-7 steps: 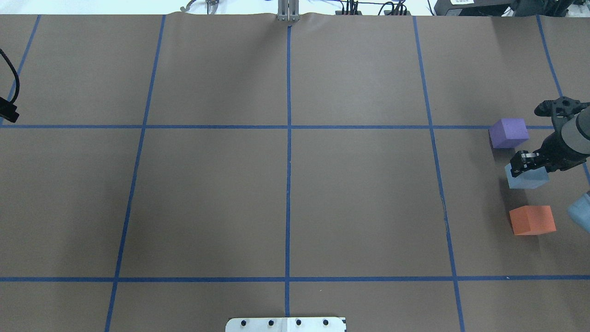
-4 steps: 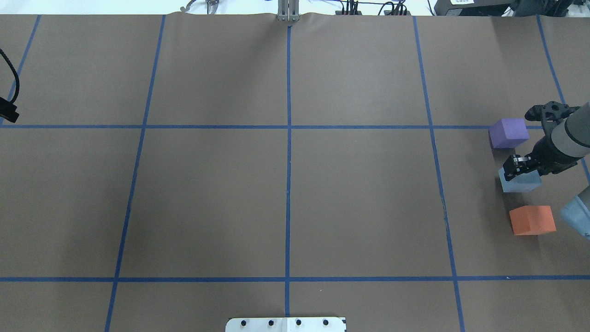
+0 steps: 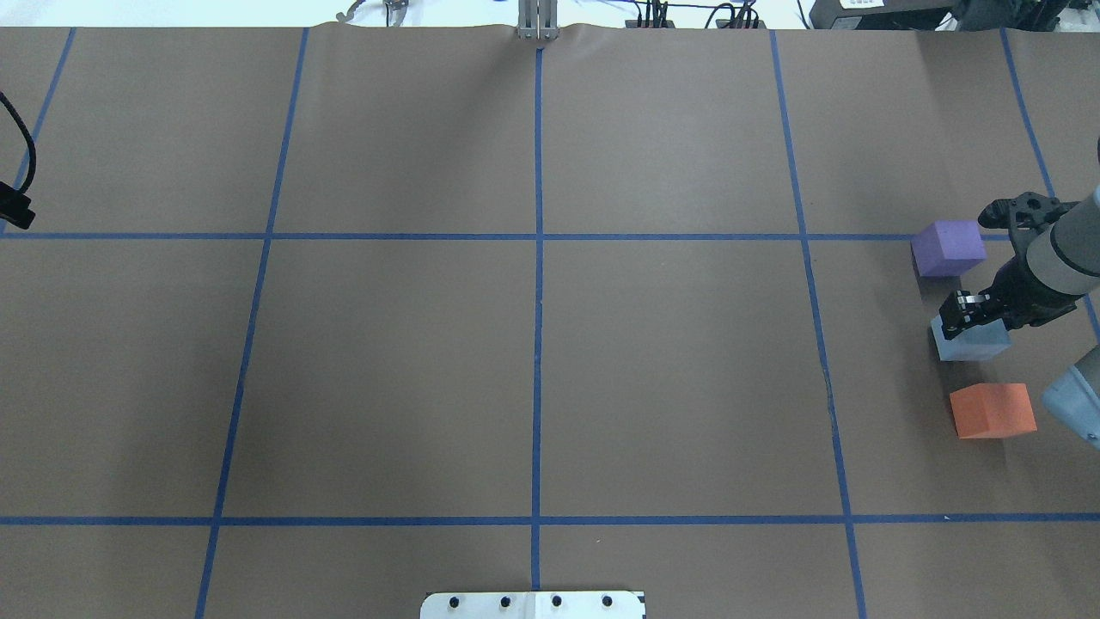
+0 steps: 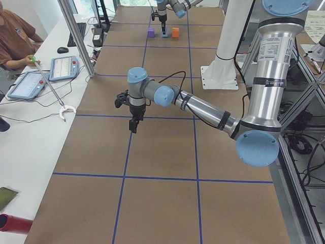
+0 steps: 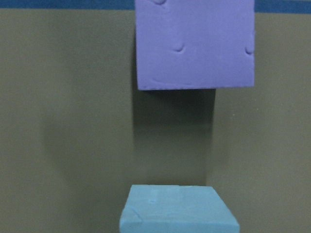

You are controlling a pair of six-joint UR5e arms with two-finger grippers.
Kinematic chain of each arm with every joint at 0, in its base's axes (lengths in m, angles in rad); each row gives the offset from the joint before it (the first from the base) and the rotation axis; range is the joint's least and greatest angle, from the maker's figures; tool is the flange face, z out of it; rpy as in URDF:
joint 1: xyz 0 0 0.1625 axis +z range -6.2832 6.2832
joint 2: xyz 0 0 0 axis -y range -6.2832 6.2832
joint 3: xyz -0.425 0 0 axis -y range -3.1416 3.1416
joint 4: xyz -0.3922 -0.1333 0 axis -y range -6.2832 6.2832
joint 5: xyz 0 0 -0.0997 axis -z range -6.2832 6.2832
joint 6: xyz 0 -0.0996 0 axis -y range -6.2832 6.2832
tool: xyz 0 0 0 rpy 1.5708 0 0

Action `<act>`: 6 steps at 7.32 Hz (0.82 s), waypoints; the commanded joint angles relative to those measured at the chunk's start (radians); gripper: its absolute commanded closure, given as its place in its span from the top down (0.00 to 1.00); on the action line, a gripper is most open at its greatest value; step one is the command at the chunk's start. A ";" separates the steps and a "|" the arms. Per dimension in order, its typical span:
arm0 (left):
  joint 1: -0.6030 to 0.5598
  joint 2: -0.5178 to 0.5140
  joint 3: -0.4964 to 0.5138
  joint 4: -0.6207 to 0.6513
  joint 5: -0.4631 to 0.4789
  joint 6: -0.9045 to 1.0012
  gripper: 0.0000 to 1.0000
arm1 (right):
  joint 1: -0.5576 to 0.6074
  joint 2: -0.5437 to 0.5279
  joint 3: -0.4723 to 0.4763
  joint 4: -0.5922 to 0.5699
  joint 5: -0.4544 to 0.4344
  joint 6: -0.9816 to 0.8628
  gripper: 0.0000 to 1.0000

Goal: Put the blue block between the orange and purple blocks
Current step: 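Lower the cube onto the table and open the right gripper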

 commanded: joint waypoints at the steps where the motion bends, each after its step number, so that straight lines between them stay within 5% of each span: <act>1: 0.000 0.000 0.000 0.000 0.001 0.000 1.00 | 0.001 0.000 0.006 0.000 -0.005 0.004 1.00; 4: 0.000 -0.001 0.003 0.000 0.001 0.000 1.00 | 0.016 -0.011 0.052 -0.011 0.007 -0.001 1.00; 6: -0.002 -0.001 0.003 0.000 0.001 0.002 1.00 | 0.082 -0.032 0.176 -0.087 0.015 -0.007 1.00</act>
